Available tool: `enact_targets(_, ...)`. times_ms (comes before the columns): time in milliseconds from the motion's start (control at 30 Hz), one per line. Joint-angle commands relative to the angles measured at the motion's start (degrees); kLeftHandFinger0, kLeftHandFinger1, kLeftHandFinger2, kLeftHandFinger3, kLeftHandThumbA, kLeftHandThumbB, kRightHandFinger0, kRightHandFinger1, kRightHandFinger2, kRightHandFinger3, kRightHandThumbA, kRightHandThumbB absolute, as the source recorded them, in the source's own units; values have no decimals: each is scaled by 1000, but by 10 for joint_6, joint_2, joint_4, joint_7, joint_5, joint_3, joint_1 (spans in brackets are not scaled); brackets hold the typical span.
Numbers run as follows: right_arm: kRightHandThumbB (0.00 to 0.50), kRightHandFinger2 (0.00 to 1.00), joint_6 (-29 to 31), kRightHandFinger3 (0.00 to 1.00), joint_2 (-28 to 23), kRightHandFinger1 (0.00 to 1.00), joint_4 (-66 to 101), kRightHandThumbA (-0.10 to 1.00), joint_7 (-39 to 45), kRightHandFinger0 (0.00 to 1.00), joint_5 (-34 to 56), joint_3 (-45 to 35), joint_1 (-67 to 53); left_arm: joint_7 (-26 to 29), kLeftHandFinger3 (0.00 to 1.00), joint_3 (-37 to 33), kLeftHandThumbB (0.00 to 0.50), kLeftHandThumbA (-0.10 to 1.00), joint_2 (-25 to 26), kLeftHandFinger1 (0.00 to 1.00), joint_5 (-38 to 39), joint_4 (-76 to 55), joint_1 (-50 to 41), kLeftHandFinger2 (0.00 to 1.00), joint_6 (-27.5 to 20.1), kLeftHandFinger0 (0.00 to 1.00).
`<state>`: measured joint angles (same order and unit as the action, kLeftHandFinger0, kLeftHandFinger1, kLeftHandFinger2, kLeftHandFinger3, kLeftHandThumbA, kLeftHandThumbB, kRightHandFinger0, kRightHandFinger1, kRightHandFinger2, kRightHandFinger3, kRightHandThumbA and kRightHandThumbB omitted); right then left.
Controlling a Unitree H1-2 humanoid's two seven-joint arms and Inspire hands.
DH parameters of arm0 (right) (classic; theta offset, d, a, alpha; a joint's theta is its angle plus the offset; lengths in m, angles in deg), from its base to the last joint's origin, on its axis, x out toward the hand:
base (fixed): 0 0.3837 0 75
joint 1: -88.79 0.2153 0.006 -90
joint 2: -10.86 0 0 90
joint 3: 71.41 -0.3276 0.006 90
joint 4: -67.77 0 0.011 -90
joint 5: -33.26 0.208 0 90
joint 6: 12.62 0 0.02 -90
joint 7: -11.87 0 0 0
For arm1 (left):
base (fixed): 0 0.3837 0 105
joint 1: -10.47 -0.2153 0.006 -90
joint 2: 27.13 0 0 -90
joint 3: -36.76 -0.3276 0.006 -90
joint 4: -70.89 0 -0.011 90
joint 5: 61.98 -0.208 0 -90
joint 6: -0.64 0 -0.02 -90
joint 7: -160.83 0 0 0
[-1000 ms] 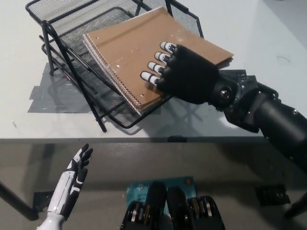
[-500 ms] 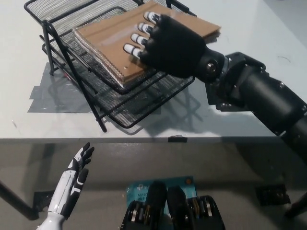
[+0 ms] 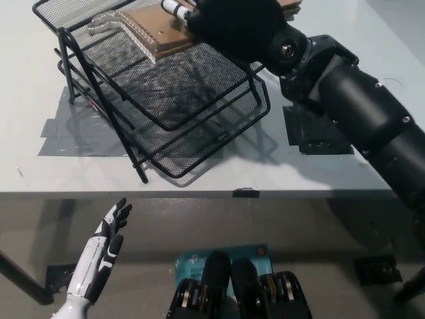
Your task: A person hands a notebook to the robot and the robot grabs it with its right hand and places it in the file tray kept in the centre of the desk infront of it.
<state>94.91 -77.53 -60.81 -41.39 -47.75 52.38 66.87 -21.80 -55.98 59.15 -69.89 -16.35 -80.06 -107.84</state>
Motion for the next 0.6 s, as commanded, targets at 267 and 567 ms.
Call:
enact_targets(267, 0, 0, -49, 41, 47, 0, -92, 534, -139, 0, 50, -29, -3, -1, 1000, -2, 306, 1000, 1, 1000, -14, -18, 5, 999, 2, 1000)
enact_targets(567, 0, 0, -54, 0, 79, 0, -211, 504, -169, 0, 17, 64, -49, -3, 998, -1, 322, 1000, 1, 1000, -11, -19, 8, 978, 11, 1000)
